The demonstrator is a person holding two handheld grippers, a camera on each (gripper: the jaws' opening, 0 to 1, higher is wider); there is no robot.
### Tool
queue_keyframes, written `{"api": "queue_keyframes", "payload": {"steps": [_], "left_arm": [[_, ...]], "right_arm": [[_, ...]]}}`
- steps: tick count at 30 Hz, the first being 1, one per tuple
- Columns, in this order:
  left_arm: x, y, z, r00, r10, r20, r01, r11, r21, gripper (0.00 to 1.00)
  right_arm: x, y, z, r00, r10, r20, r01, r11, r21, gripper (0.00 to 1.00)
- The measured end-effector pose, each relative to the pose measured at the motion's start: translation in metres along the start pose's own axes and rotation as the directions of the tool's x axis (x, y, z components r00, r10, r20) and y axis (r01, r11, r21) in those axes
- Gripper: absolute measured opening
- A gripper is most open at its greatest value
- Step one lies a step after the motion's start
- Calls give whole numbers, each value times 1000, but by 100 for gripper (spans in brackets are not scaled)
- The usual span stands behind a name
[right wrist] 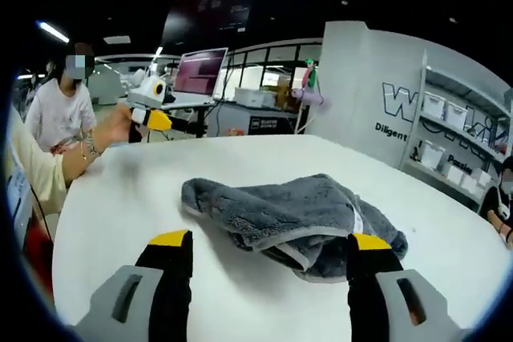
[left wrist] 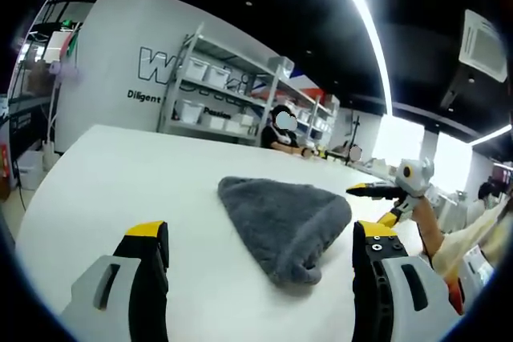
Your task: Fold the towel on the table until its edges align and the towel forms a compact rectangular stack.
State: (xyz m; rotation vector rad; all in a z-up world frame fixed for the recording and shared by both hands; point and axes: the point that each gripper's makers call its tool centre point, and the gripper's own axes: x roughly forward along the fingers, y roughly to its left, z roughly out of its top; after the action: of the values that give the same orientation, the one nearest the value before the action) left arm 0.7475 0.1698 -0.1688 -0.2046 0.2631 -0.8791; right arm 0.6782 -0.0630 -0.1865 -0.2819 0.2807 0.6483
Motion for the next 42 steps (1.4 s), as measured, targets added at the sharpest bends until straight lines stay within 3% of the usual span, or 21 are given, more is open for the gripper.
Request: {"api": "queue_keyframes", "payload": {"steps": [9,16,22,42], "left_arm": [[4,2,-6,1000,9,-25,-9,1000,8,93],[9,-1,-11,999,-2,-50,3,1000,20,93],[12,-10,-12,998,-17,-57,19,999,40,93],[19,-15,-19,996,-17,-90,23,997,70,93]], "right_arm": [[-17,-33,-20,998,-59,-11,60,995,77,87],[-16,-48,-42,993,-93,-75,97,993,64,95],[-19,-53,-40,990,-125,-66,128,991,48,99],[-23,-40,-29,995,-89,-38,91,994,57,99]]}}
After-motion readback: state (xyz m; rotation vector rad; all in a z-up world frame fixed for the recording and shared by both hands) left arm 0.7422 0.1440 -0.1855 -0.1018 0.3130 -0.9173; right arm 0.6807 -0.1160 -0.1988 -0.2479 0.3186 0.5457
